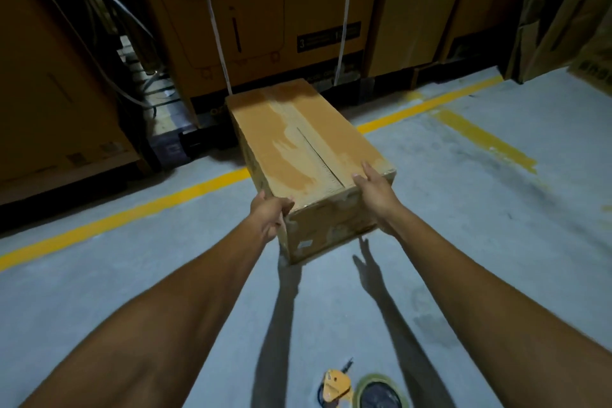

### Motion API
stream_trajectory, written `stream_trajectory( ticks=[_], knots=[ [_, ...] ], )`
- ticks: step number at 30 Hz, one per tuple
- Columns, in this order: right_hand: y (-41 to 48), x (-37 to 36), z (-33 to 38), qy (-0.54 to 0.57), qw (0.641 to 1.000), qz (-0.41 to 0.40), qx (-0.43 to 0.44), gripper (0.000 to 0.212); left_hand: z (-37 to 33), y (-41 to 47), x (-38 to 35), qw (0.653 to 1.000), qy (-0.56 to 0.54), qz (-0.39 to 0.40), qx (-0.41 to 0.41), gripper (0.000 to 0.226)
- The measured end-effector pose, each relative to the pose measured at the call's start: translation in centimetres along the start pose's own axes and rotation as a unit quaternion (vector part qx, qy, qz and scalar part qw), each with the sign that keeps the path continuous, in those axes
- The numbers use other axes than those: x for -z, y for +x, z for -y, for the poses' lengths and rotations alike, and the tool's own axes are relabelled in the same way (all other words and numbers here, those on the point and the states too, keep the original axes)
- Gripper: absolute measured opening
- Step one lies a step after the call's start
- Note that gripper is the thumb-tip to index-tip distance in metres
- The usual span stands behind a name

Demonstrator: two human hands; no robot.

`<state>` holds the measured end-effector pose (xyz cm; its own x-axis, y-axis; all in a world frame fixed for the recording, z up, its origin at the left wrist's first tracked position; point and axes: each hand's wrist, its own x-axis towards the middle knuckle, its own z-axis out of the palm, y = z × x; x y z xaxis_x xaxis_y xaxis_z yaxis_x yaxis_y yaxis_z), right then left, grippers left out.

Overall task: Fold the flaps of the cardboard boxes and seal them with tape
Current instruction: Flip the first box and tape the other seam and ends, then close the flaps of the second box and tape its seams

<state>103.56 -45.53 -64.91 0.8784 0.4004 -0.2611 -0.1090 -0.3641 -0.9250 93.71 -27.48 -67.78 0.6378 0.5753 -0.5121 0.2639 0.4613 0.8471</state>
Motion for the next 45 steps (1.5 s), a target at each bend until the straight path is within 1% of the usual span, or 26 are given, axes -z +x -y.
stream_trajectory(
  ticks=[2,4,9,12,15,19,24,29,33,39,45],
  knots=[
    [-3.3,-0.1,1.6,0.033,0.999,-0.007,0.033,0.056,-0.7,-2.5,1.2,0.999,-0.027,0.010,-0.018,0.068],
    [-6.7,-0.5,2.4,0.068,0.996,-0.003,0.053,0.053,-1.3,-5.8,3.0,0.998,-0.043,0.011,-0.048,0.067],
    [-15.2,-3.6,4.7,0.148,0.988,0.014,0.046,0.050,-3.4,-14.6,8.0,0.989,-0.065,0.021,-0.130,0.061],
    [-20.2,-5.9,6.1,0.186,0.981,0.037,0.039,0.049,-4.7,-20.8,11.0,0.983,-0.043,0.016,-0.176,0.059],
    [-25.5,-8.3,7.5,0.208,0.975,0.069,0.036,0.049,-4.4,-26.7,14.2,0.977,-0.009,-0.007,-0.214,0.058],
    [-33.5,-11.1,9.6,0.163,0.976,0.122,0.081,0.043,-2.7,-34.4,19.3,0.964,0.016,-0.068,-0.255,0.056],
    [-43.7,-14.0,11.6,0.122,0.966,0.182,0.136,0.040,-1.3,-45.6,25.7,0.943,0.035,-0.139,-0.300,0.051],
    [-54.2,-16.9,13.2,0.094,0.943,0.256,0.190,0.039,0.0,-56.7,32.1,0.912,0.067,-0.226,-0.336,0.047],
    [-61.7,-19.2,15.0,0.073,0.916,0.317,0.234,0.041,0.3,-64.6,36.8,0.879,0.079,-0.302,-0.360,0.043],
    [-68.8,-23.6,19.5,0.063,0.878,0.382,0.281,0.046,-1.6,-73.3,44.4,0.835,0.075,-0.387,-0.385,0.034],
    [-72.0,-29.2,24.5,0.052,0.852,0.414,0.316,0.054,-3.8,-77.7,52.9,0.788,0.076,-0.467,-0.394,0.029]
  ],
)
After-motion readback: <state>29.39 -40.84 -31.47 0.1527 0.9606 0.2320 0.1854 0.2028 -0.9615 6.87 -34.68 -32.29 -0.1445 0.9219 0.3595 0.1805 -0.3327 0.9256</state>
